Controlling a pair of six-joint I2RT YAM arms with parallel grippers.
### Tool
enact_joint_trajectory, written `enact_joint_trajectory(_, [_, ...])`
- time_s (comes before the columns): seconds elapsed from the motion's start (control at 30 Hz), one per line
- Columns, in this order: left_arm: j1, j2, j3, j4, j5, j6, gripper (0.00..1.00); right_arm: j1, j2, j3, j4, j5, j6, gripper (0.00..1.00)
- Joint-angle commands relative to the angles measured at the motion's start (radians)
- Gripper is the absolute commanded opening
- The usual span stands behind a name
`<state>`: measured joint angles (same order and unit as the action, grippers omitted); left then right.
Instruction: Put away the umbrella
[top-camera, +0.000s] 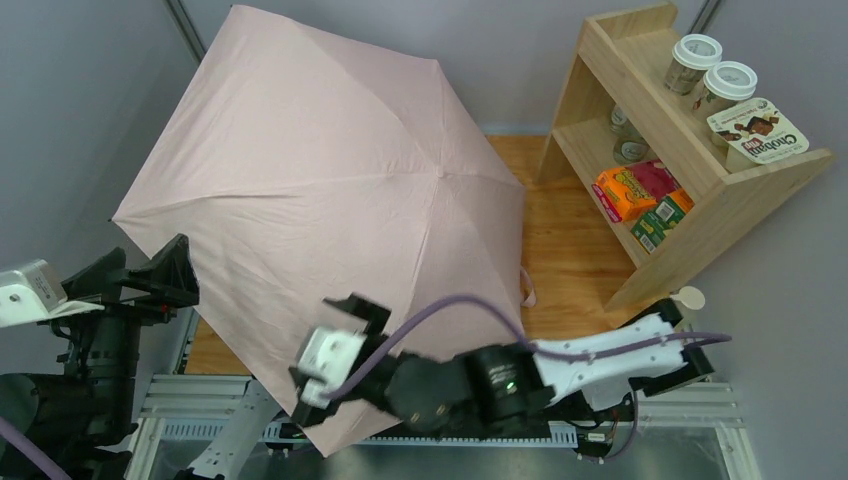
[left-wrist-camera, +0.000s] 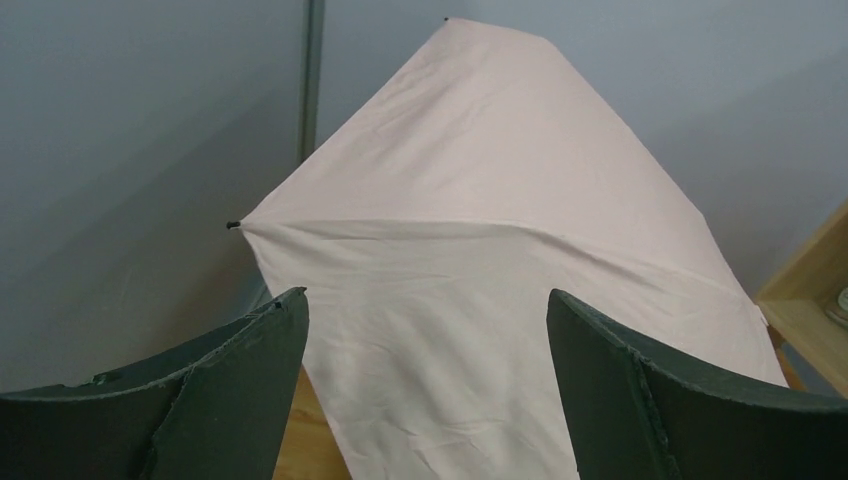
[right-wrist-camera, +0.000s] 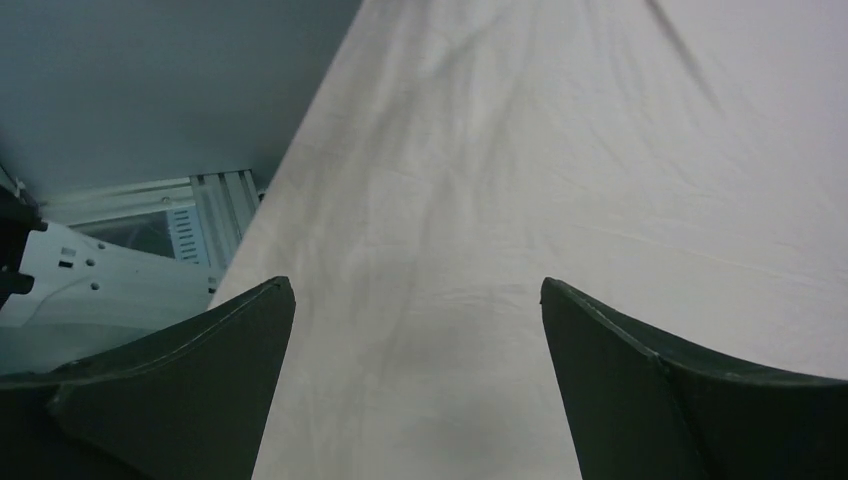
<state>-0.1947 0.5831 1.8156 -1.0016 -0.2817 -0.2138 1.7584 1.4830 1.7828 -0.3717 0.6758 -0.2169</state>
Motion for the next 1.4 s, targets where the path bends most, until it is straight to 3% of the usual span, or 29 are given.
enact_joint_trajectory(0.0, [0.003, 0.049, 0.069, -0.198, -0.161, -0.085, 0.94, 0.160, 0.198, 0.113, 0.211, 0.344, -0.234, 1.00])
enact_joint_trajectory(0.17, [0.005, 0.029, 0.113, -0.256, -0.156, -0.113, 0.92, 0.245, 0.452, 0.230, 0.362, 0.531, -0.473, 1.00])
enact_joint_trajectory(0.27, [0.005, 0.027, 0.152, -0.319, -0.154, -0.133, 0.92, 0.256, 0.581, 0.340, 0.390, 0.606, -0.528, 1.00])
enact_joint_trajectory(0.33, [0.005, 0.035, 0.183, -0.364, -0.165, -0.145, 0.92, 0.245, 0.664, 0.360, 0.599, 0.671, -0.759, 1.00])
enact_joint_trajectory(0.47, [0.005, 0.020, 0.197, -0.399, -0.192, -0.157, 0.92, 0.201, 0.828, 0.414, 1.319, 0.737, -1.423, 1.00])
enact_joint_trajectory(0.53, [0.005, 0.001, 0.194, -0.394, -0.186, -0.156, 0.92, 0.178, 0.922, 0.495, 1.538, 0.732, -1.705, 1.00])
enact_joint_trajectory(0.6, [0.005, -0.028, 0.174, -0.367, -0.166, -0.147, 0.92, 0.158, 0.936, 0.514, 1.628, 0.729, -1.814, 0.90])
enact_joint_trajectory(0.73, [0.003, -0.075, 0.146, -0.301, -0.116, -0.121, 0.92, 0.136, 0.829, 0.360, 1.590, 0.734, -1.724, 0.71])
enact_joint_trajectory(0.83, [0.005, -0.080, 0.162, -0.282, -0.086, -0.107, 0.92, 0.122, 0.758, 0.297, 1.590, 0.743, -1.701, 0.45])
enact_joint_trajectory(0.87, [0.005, -0.083, 0.165, -0.282, -0.076, -0.102, 0.92, 0.112, 0.737, 0.278, 1.587, 0.746, -1.702, 0.25])
enact_joint_trajectory(0.93, [0.005, -0.085, 0.162, -0.285, -0.062, -0.095, 0.92, 0.102, 0.697, 0.250, 1.590, 0.743, -1.719, 0.08])
enact_joint_trajectory(1.0, [0.003, -0.091, 0.137, -0.276, -0.039, -0.085, 0.92, 0.093, 0.649, 0.218, 1.585, 0.739, -1.731, 0.00])
enact_joint_trajectory(1.1, [0.003, -0.133, 0.050, -0.240, 0.009, -0.067, 0.92, 0.075, 0.527, 0.150, 1.465, 0.757, -1.672, 0.00])
enact_joint_trajectory(1.2, [0.003, -0.170, -0.019, -0.203, 0.059, -0.062, 0.89, 0.067, 0.351, 0.046, 1.093, 0.751, -1.383, 0.00])
enact_joint_trajectory(1.23, [0.005, -0.180, -0.056, -0.192, 0.067, -0.065, 0.86, 0.064, 0.286, 0.052, 0.854, 0.748, -1.218, 0.00])
enact_joint_trajectory(1.3, [0.003, -0.215, -0.128, -0.143, 0.107, -0.062, 0.80, 0.056, 0.193, 0.163, 0.191, 0.650, -0.682, 0.00])
enact_joint_trajectory(1.33, [0.003, -0.244, -0.171, -0.108, 0.139, -0.064, 0.79, 0.043, 0.168, 0.231, -0.026, 0.584, -0.510, 0.00])
enact_joint_trajectory(1.37, [0.005, -0.261, -0.202, -0.088, 0.159, -0.062, 0.78, 0.023, 0.143, 0.284, -0.109, 0.546, -0.395, 0.00])
